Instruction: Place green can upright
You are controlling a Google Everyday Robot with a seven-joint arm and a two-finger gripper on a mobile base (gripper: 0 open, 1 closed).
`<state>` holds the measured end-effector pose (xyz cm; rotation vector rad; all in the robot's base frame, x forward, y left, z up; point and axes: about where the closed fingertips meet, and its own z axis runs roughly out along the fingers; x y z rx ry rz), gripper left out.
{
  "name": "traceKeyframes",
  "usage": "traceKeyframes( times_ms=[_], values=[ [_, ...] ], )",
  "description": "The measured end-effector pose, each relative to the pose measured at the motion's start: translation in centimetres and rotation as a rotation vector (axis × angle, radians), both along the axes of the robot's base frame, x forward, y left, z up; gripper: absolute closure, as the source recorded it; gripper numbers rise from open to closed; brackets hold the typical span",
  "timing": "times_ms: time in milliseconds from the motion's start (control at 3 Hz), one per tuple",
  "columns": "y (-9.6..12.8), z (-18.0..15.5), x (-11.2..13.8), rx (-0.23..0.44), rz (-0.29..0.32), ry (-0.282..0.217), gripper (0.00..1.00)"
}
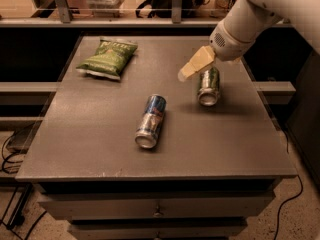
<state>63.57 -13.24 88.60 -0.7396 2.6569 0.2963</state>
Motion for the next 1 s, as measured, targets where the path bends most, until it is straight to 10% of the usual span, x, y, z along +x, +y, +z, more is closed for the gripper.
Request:
traceKeyframes(
  times_ms=[1000],
  values=[
    [-0.1, -4.4, 3.5, -0.038, -0.081, 0.092, 0.65]
  ],
)
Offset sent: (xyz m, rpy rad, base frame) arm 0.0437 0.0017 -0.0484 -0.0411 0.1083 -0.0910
